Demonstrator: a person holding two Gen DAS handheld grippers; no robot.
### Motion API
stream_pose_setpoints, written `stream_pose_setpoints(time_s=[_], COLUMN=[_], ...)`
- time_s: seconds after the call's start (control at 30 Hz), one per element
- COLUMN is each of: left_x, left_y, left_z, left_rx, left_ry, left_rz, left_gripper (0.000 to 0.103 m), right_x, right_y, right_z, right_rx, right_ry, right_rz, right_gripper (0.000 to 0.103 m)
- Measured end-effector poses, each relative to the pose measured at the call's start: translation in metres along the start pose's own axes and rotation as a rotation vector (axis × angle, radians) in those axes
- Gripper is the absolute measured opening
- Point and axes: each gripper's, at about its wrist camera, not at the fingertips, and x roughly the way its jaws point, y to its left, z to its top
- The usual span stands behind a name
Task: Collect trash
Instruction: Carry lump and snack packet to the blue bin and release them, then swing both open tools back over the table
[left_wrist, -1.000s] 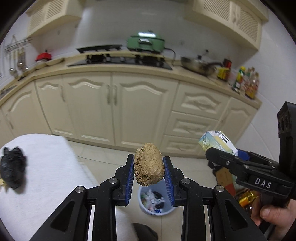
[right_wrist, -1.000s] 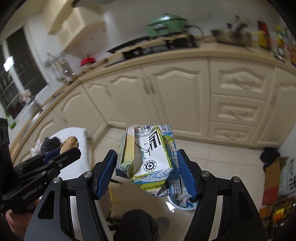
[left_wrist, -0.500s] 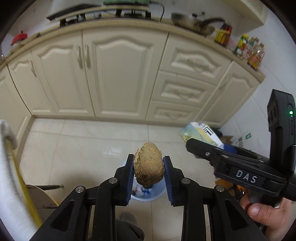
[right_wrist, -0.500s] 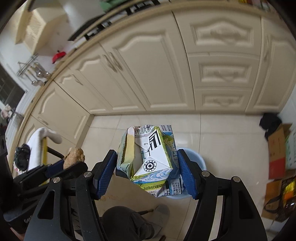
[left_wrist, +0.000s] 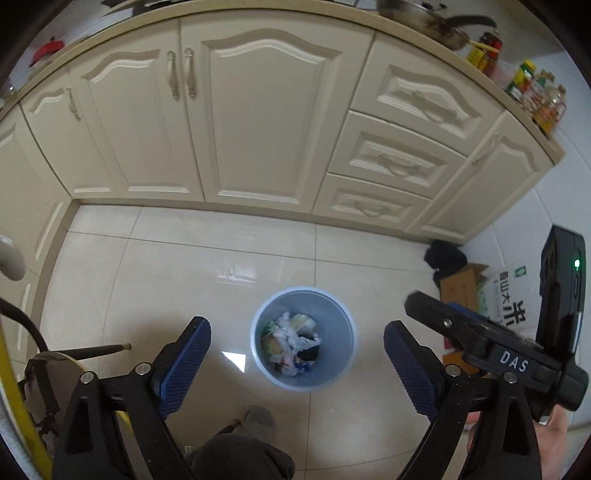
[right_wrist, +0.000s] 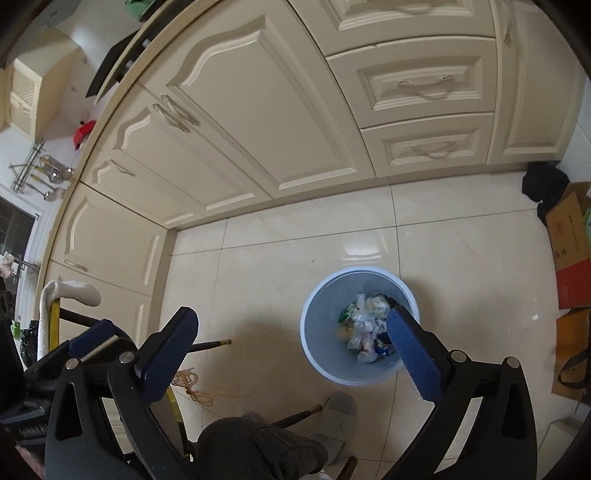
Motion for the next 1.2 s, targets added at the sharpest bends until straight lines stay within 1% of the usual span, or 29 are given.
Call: stream_pose_setpoints(time_s=[0.07, 0.2, 0.3, 0.33, 0.4, 0.47, 0.5, 0.53, 0.6, 0.63, 0.7, 0.73, 0.8, 0.83, 0.9, 1.03, 1.1, 1.2], left_x=[-0.006, -0.026, -0.049, -0.059, -0.077, -0.104, -0.113, -0.129, -0.153, -0.172, -0.195, -0.219, -0.243, -0.259, -0.28, -0.334, -0.357, -0.392], left_y=[0.002, 0.003, 0.006, 0.008, 0.011, 0.009, 0.009, 0.011, 0.019, 0.025, 0.033, 0.042, 0.052, 0.058, 0.068, 0.092, 0.101, 0.115], left_z=[0.003, 0.003, -0.002, -0.012, -0.017, -0.034, -0.035, -0.047, -0.057, -0.076, -0.094, -0.118, -0.135, -0.155, -0.174, -0.231, -0.253, -0.291], left_rx=[-0.007, -0.017, -0.027, -0.029, -0.031, -0.028, -0.026, -0.027, -0.031, -0.035, -0.043, -0.047, -0.06, -0.068, -0.088, -0.14, -0.167, -0.208], left_ry=[-0.017, -0.074, -0.121, -0.138, -0.171, -0.206, -0.227, -0.247, -0.285, -0.305, -0.345, -0.366, -0.402, -0.417, -0.447, -0.497, -0.517, -0.567], left_rz=[0.014, 0.04, 0.04, 0.038, 0.031, 0.039, 0.044, 0.044, 0.044, 0.046, 0.054, 0.061, 0.073, 0.084, 0.102, 0.145, 0.162, 0.203], left_gripper=[0.094, 0.096, 0.097, 0.097, 0.098, 0.098, 0.099, 0.099, 0.101, 0.102, 0.102, 0.102, 0.102, 0.102, 0.102, 0.102, 0.102, 0.102], right_x=[-0.006, -0.019, -0.033, -0.036, -0.049, -0.062, -0.069, -0.075, -0.09, -0.094, -0.106, -0.112, -0.122, -0.126, -0.133, -0.147, -0.153, -0.159], right_y=[0.002, 0.013, 0.027, 0.032, 0.047, 0.061, 0.071, 0.078, 0.099, 0.105, 0.127, 0.139, 0.16, 0.17, 0.188, 0.226, 0.252, 0.285], right_z=[-0.003, -0.005, -0.007, -0.008, -0.011, -0.013, -0.014, -0.016, -0.02, -0.022, -0.028, -0.032, -0.04, -0.044, -0.051, -0.07, -0.083, -0.101], right_rx=[0.0, -0.003, -0.021, -0.027, -0.05, -0.067, -0.079, -0.087, -0.117, -0.127, -0.164, -0.186, -0.221, -0.239, -0.272, -0.346, -0.401, -0.469], right_ry=[-0.007, -0.034, -0.059, -0.064, -0.088, -0.11, -0.123, -0.134, -0.163, -0.17, -0.188, -0.197, -0.213, -0.219, -0.227, -0.241, -0.246, -0.247], right_rz=[0.017, 0.001, 0.011, 0.011, 0.019, 0.027, 0.034, 0.04, 0.056, 0.06, 0.069, 0.077, 0.092, 0.099, 0.111, 0.142, 0.159, 0.181], right_gripper=[0.103, 0.103, 0.103, 0.103, 0.103, 0.103, 0.103, 0.103, 0.103, 0.103, 0.103, 0.103, 0.103, 0.103, 0.103, 0.103, 0.103, 0.103])
